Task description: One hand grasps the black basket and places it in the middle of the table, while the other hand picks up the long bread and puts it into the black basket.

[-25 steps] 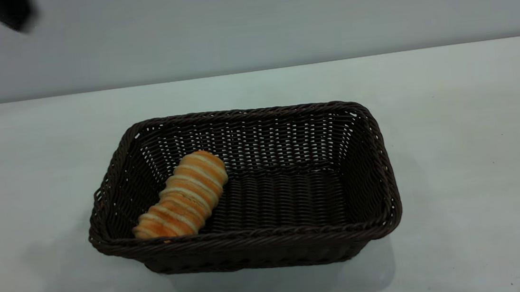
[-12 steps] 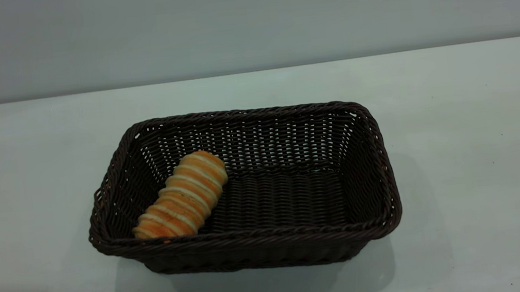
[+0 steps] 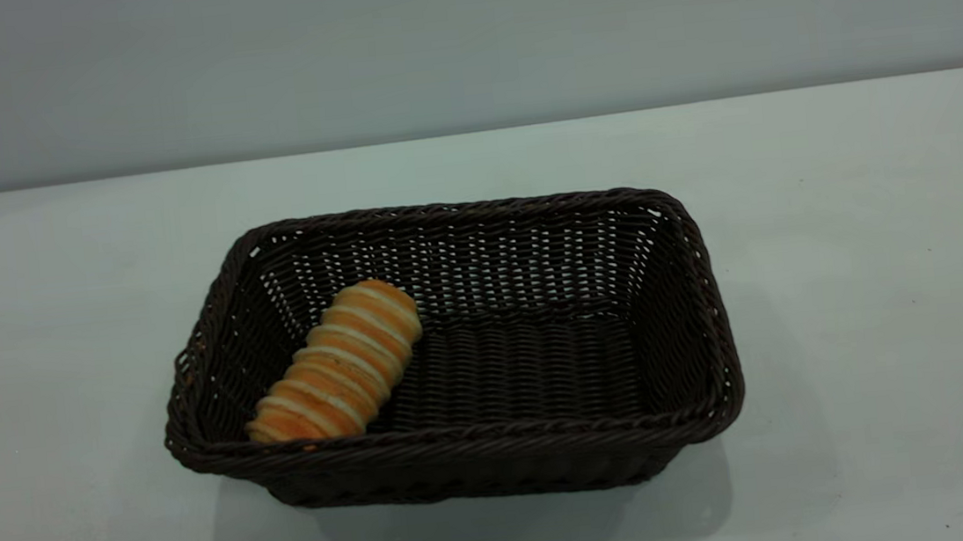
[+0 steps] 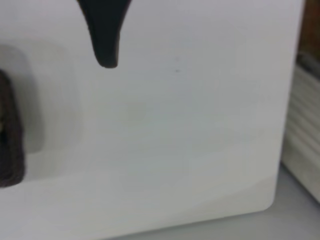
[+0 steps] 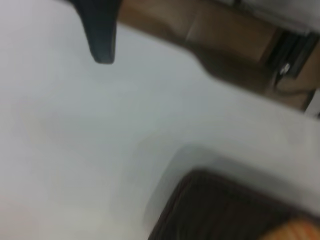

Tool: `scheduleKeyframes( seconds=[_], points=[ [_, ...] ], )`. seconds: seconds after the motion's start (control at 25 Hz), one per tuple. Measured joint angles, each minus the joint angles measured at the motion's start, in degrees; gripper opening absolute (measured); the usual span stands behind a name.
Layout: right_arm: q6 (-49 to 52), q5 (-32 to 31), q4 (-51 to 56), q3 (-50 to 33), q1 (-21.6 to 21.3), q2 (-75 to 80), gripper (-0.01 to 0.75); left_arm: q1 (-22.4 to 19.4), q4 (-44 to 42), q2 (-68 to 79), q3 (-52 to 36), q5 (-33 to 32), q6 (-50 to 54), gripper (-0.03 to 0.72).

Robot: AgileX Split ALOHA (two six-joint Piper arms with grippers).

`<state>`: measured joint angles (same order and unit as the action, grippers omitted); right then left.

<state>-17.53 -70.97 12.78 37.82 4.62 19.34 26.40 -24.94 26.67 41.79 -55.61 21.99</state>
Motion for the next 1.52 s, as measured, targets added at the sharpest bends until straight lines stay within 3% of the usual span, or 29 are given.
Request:
scheduleKeyframes(
  seconds=[0.24, 0.56, 1.16, 1.52],
  points=[
    [0.0, 2.0, 0.1, -7.7, 0.0, -7.1, 0.51, 0.0, 6.7, -12.4, -0.8, -4.1, -4.1, 0.568],
    [1.6, 4.2, -5.3, -9.2, 0.0, -14.1, 0.51, 0.0, 15.9, -18.8, -0.8, -10.7, -13.9, 0.568],
    [5.4, 5.4, -7.8, -10.3, 0.0, -20.3, 0.51, 0.0, 25.4, -19.5, -11.0, -9.3, -23.5, 0.568],
    [5.4, 5.4, -7.8, -10.3, 0.0, -20.3, 0.51, 0.0, 26.1, -19.5, -13.2, -8.2, -26.4, 0.568]
  ],
)
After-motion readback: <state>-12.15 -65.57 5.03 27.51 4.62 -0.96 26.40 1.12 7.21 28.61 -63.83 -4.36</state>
